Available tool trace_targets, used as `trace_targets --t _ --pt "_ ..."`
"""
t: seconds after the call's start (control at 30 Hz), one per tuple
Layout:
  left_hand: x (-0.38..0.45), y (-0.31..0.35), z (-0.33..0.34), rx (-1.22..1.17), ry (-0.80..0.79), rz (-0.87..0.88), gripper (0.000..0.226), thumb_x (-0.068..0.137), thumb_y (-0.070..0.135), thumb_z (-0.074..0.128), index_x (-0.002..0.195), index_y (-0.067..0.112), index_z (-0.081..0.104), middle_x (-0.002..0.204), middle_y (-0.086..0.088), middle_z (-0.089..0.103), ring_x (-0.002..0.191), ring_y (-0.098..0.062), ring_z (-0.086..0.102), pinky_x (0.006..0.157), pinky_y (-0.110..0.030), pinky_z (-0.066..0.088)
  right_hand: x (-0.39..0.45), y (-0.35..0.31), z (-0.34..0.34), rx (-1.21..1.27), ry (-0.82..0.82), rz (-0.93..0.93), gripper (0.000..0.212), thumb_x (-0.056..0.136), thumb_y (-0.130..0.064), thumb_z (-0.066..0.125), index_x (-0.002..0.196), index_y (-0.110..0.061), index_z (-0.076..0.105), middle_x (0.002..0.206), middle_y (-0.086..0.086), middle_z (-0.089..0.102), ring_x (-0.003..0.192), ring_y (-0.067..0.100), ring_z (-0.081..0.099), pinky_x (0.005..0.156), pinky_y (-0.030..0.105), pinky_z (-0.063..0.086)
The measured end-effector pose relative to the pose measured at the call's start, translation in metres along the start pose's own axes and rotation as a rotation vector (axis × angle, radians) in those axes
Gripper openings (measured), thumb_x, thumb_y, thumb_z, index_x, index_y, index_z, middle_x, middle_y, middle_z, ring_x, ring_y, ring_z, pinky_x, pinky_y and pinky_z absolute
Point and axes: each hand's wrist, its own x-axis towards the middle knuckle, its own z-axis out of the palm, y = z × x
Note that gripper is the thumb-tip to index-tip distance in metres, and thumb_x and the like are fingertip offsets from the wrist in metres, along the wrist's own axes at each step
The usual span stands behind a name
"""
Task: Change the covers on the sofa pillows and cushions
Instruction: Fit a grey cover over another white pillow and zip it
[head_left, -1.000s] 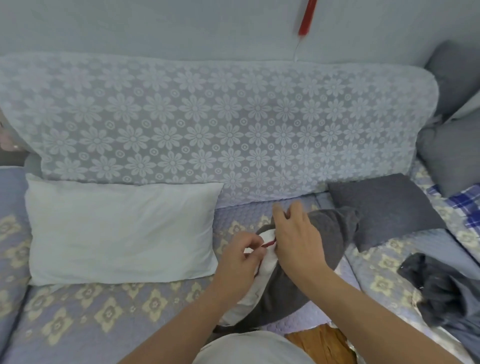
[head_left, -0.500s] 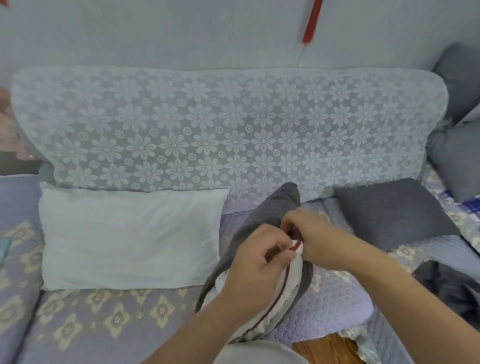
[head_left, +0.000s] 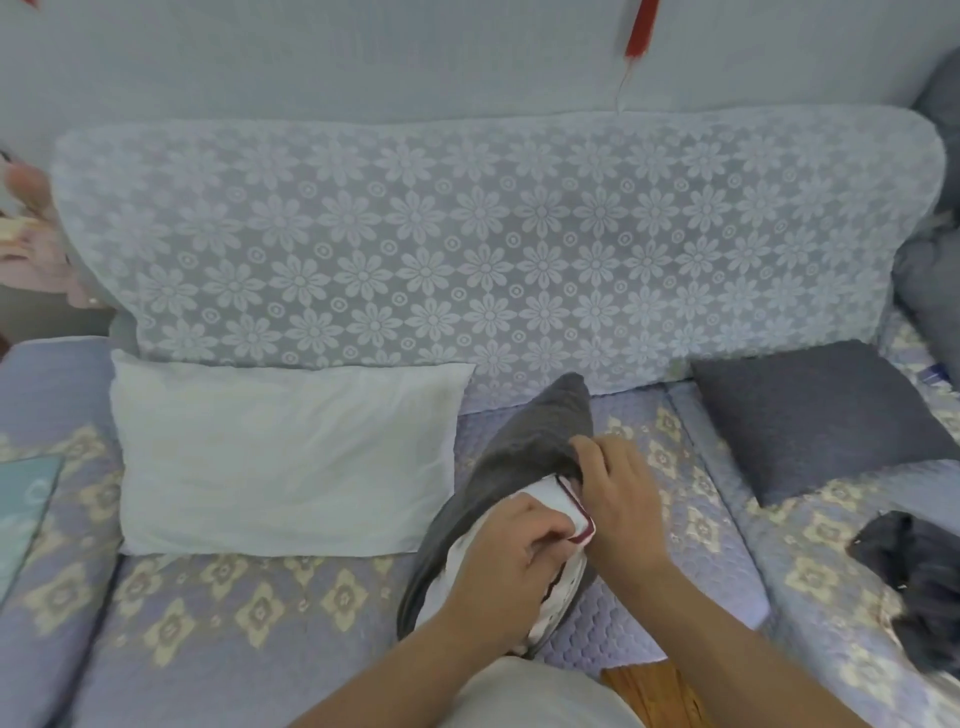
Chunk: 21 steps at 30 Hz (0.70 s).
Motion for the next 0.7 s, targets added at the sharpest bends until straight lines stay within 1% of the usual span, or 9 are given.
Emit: trace_targets --t 0.1,0.2,0.27,0.37,0.43,0.53,0.6,0.63,0.7 --pt "-0.002 -0.006 -0.006 0.007 0.096 -0.058 0.009 0.090 0.035 0.067 0.097 0.032 0.070 0.110 0.021 0.047 0.111 -0.008 0.050 0.096 -0.021 0.042 0.007 -0.007 0.005 0.183 -0.070 0.001 0.049 0.069 -0.004 0.084 0.109 -0.013 0.056 0.084 0.004 0.062 0.067 0.020 0.059 0.051 0.032 0.050" --pt "0.001 -0.009 -0.019 -0.023 0.236 -0.182 0.018 0.079 0.054 0.068 0.084 0.037 0.064 0.121 0.024 0.039 0.125 0.001 0.038 0.102 -0.017 0.034 0.023 -0.019 -0.008 0.326 -0.095 0.123 0.019 0.082 -0.008 0.076 0.098 -0.017 0.071 0.077 -0.004 0.070 0.064 0.008 0.061 0.060 0.011 0.042" --pt "0.008 -0.010 -0.026 0.002 0.320 -0.203 0.022 0.074 0.051 0.070 0.082 0.034 0.058 0.121 0.022 0.039 0.123 0.002 0.037 0.100 -0.022 0.038 0.037 -0.032 -0.018 0.405 -0.114 0.190 0.013 0.084 -0.013 0.074 0.095 -0.020 0.077 0.079 -0.010 0.073 0.067 -0.001 0.059 0.064 0.005 0.037" --pt "0.015 -0.007 -0.030 0.026 0.465 -0.153 0.033 0.071 0.040 0.072 0.089 0.027 0.046 0.106 0.015 0.043 0.106 -0.011 0.047 0.087 -0.037 0.047 0.051 -0.048 -0.031 0.512 -0.187 0.219 0.013 0.084 -0.017 0.073 0.095 -0.022 0.077 0.078 -0.015 0.072 0.069 0.000 0.063 0.067 0.019 0.051" --pt "0.018 -0.005 -0.033 -0.042 0.536 -0.203 0.042 0.071 0.038 0.077 0.093 0.029 0.042 0.104 0.013 0.044 0.101 -0.017 0.052 0.081 -0.039 0.050 0.057 -0.054 -0.038 0.585 -0.193 0.210 0.012 0.084 -0.016 0.072 0.092 -0.023 0.076 0.076 -0.017 0.070 0.071 0.001 0.063 0.066 0.018 0.051" --pt "0.025 -0.014 -0.046 -0.213 0.573 -0.365 0.044 0.067 0.036 0.073 0.097 0.036 0.042 0.107 0.001 0.052 0.096 -0.021 0.058 0.080 -0.045 0.053 0.058 -0.067 -0.048 0.526 -0.159 -0.044 0.006 0.083 -0.015 0.071 0.085 -0.020 0.072 0.076 -0.013 0.065 0.071 0.003 0.058 0.064 0.017 0.045" --pt "0.033 -0.024 -0.056 -0.214 0.610 -0.346 0.036 0.065 0.028 0.064 0.090 0.037 0.040 0.098 -0.006 0.054 0.084 -0.018 0.054 0.071 -0.043 0.050 0.051 -0.081 -0.047 0.455 -0.181 -0.255 0.003 0.086 -0.016 0.067 0.083 -0.016 0.068 0.076 -0.005 0.061 0.069 0.008 0.055 0.062 0.024 0.045" --pt "0.037 -0.027 -0.061 -0.174 0.624 -0.337 0.033 0.066 0.024 0.062 0.086 0.036 0.039 0.093 -0.004 0.053 0.079 -0.016 0.050 0.066 -0.040 0.046 0.047 -0.083 -0.045 0.433 -0.180 -0.289 0.008 0.088 -0.016 0.063 0.081 -0.014 0.066 0.074 -0.003 0.059 0.067 0.011 0.054 0.060 0.027 0.045" --pt "0.044 -0.027 -0.070 -0.014 0.652 -0.400 0.035 0.071 0.021 0.066 0.083 0.036 0.037 0.090 0.006 0.050 0.076 -0.015 0.050 0.063 -0.034 0.042 0.047 -0.081 -0.043 0.413 -0.146 -0.209 0.012 0.089 -0.019 0.058 0.082 -0.015 0.066 0.073 -0.004 0.059 0.063 0.011 0.054 0.056 0.030 0.047"
